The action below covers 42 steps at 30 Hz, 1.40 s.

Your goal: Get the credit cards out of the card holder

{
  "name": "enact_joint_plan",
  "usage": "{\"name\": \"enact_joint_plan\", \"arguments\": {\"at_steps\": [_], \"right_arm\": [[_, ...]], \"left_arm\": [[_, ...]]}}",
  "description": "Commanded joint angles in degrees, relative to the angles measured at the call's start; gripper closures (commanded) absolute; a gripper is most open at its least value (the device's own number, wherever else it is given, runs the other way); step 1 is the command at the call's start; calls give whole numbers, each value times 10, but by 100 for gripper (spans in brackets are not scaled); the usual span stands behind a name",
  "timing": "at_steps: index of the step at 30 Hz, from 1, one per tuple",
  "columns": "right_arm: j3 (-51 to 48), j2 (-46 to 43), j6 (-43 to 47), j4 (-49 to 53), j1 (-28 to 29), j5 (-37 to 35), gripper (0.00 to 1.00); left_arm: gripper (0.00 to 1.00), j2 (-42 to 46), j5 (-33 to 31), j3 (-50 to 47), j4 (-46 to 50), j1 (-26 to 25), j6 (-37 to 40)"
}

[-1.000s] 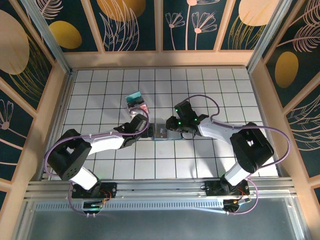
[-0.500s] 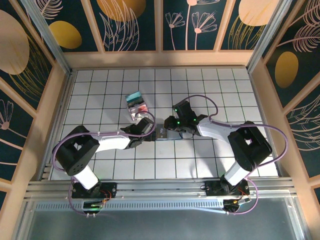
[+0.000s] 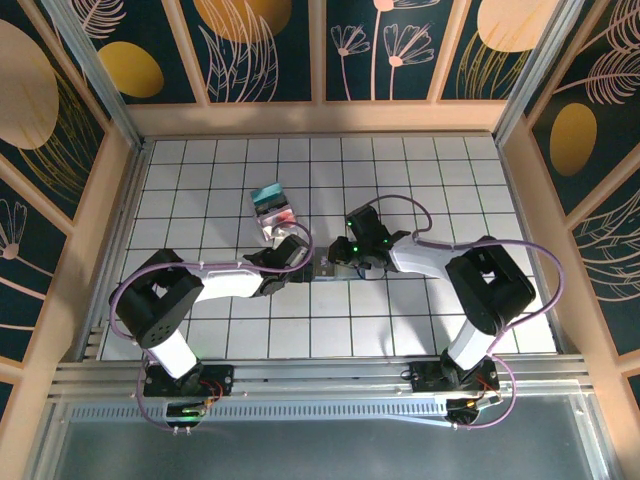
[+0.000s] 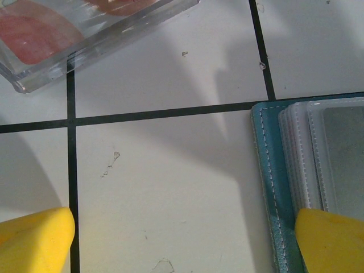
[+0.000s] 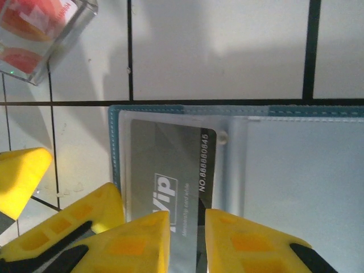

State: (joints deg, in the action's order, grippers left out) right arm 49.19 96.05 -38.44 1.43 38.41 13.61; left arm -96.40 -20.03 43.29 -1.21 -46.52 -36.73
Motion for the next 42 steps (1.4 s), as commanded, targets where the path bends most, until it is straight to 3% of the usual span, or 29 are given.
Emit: {"name": "enact_joint_plan", "arguments": {"at_steps": [1,18,29,42], "right_arm": [[-10,12,-13,-2,4,6,77],[-17,31,-19,-45,3,29,77],[-41,10,-32,-89,-7,62,84],[-66,-8,-45,-113,-26,83,100]], "left_arm": [[1,-1,-4,7,23,-2,-4],[1,-12,9,14,30,-4,-1],[1,-14,11,14,32,-4,-1],[1,2,-1,23,48,-5,-14]]}}
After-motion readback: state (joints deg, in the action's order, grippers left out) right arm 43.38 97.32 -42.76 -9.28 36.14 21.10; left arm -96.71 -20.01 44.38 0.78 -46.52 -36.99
